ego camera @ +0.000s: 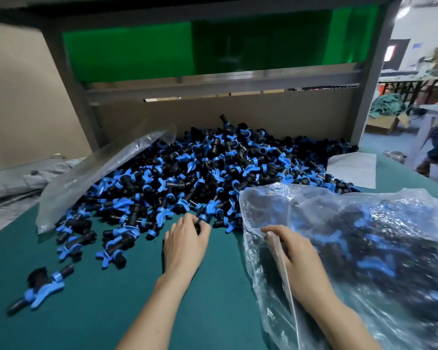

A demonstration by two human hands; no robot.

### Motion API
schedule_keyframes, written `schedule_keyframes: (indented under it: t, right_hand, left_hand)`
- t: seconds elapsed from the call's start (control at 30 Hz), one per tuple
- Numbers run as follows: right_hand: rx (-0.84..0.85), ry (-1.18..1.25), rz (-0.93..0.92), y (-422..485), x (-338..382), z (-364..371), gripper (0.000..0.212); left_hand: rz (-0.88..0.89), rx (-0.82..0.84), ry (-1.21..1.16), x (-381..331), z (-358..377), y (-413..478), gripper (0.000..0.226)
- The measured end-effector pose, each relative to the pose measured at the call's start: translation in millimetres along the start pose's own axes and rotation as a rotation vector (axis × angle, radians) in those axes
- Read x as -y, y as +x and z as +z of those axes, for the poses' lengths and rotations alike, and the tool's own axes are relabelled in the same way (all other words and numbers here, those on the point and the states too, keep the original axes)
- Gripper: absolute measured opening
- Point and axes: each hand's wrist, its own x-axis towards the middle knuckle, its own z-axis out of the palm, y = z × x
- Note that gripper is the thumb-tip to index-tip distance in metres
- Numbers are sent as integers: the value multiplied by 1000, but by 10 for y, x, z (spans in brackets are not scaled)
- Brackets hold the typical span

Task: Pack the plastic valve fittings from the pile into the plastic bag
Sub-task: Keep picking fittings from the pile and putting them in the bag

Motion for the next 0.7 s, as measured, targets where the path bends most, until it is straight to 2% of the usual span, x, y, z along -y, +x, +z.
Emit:
schedule_keyframes:
  t: [0.1,0.23,0.4,0.7]
  right_hand:
    - [-4,10,6,-13,-11,2,21]
    - [-10,9,-1,-7,-19,7,21]
    - [-8,7,-12,-20,-12,2,22]
    - [8,15,-5,-8,-4,-6,21]
  left_hand:
    - [-134,0,-343,84,-102,-131,24]
    - [-205,-30,-600,154,-213,-319,33]
    - [-209,-25,-658,144,-268,-415,47]
    - [-206,11,-706,80,-331,-419,48]
